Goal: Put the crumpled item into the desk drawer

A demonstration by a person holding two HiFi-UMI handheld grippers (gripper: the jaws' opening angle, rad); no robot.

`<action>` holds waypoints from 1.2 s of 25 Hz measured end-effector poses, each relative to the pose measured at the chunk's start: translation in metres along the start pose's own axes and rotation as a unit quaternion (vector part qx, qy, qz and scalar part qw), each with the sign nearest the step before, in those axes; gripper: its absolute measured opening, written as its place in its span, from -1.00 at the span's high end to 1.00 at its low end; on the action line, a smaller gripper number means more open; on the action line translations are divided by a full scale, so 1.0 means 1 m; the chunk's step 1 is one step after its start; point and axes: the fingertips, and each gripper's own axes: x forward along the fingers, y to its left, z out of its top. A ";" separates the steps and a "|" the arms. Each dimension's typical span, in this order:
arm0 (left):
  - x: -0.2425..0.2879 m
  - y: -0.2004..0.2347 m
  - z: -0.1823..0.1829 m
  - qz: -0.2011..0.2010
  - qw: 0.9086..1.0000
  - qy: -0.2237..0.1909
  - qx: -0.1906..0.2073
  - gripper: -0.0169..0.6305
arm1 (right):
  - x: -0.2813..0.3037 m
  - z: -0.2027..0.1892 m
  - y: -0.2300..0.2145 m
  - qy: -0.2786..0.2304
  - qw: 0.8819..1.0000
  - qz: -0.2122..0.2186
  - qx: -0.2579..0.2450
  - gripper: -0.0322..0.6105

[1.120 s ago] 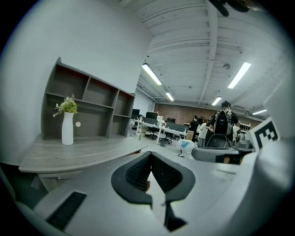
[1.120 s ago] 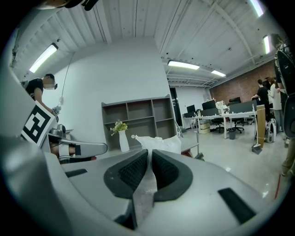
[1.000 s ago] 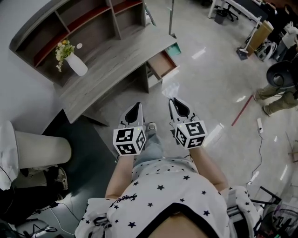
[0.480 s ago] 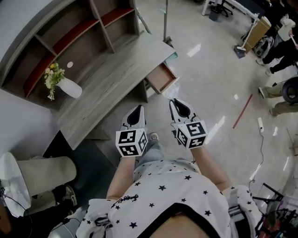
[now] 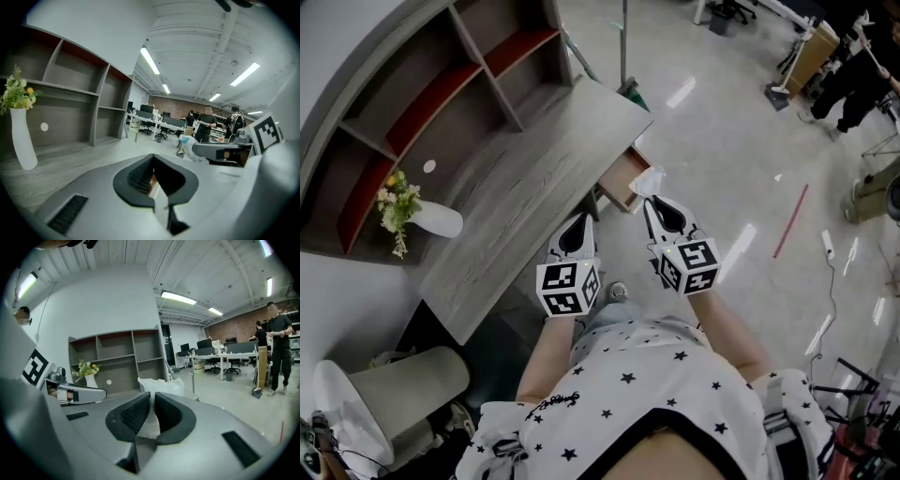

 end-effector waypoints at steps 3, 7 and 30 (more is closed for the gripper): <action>0.016 0.013 0.001 -0.004 1.000 0.005 -0.006 0.91 | 0.018 -0.002 -0.007 0.004 1.000 -0.009 -0.001 0.82; 0.034 0.027 -0.004 -0.002 1.000 0.012 -0.012 0.91 | 0.040 -0.013 -0.017 0.015 1.000 -0.019 0.002 0.82; 0.138 0.056 -0.055 0.028 0.997 0.064 -0.042 0.91 | 0.167 -0.146 -0.119 0.136 0.990 -0.023 0.030 0.82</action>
